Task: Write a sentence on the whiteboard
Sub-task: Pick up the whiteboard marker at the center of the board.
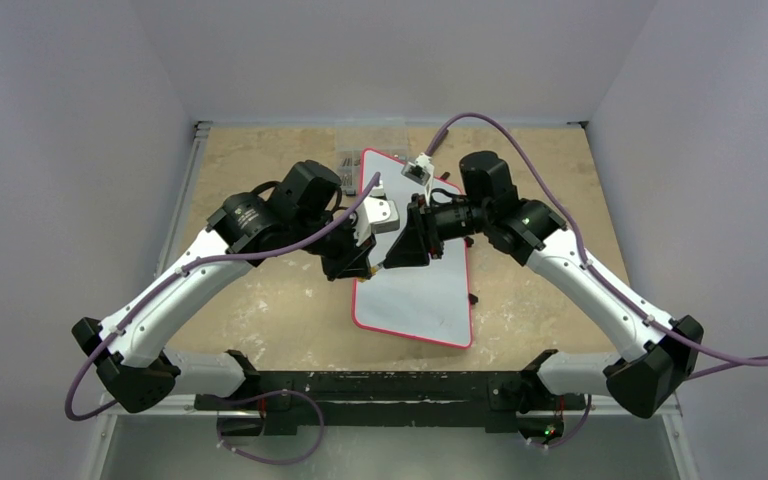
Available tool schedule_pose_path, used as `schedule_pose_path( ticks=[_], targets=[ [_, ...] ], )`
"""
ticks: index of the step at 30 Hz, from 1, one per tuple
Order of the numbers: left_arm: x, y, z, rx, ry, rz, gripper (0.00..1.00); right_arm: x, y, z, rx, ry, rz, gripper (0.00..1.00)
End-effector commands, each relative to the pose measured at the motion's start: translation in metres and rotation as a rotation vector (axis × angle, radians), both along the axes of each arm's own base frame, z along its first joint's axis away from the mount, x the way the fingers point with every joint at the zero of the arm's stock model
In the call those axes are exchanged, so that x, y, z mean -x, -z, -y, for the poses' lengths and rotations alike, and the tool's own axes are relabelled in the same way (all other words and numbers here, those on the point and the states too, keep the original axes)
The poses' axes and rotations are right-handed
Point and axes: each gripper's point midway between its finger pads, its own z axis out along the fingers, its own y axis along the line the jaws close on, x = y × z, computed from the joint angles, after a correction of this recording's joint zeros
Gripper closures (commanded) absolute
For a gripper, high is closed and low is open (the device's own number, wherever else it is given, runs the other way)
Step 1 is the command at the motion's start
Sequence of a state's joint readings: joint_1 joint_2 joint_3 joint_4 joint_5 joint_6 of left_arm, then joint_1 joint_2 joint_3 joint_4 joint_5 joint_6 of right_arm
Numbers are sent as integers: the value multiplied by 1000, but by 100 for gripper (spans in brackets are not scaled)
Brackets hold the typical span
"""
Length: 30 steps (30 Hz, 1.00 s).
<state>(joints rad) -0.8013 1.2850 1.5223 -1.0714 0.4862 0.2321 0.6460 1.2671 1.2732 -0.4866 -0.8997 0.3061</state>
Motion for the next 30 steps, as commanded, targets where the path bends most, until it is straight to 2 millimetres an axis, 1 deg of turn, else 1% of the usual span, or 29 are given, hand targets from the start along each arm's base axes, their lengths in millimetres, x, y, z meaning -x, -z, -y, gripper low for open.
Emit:
schedule_pose_path(
  ticks=[1, 8, 15, 22, 30],
  targets=[
    [1, -11, 4, 35, 27, 35, 100, -3, -16, -3, -33, -11, 59, 67],
    [-1, -11, 6, 39, 19, 36, 100, -3, -9, -4, -33, -12, 46, 71],
    [-3, -13, 8, 45, 16, 41, 100, -2, -7, -6, -38, -15, 40, 73],
    [-5, -15, 8, 49, 11, 48, 100, 0, -3, -9, -34, -26, 34, 78],
    [-7, -16, 7, 45, 5, 60, 100, 3, 3, -11, -26, -39, 24, 78]
  ],
)
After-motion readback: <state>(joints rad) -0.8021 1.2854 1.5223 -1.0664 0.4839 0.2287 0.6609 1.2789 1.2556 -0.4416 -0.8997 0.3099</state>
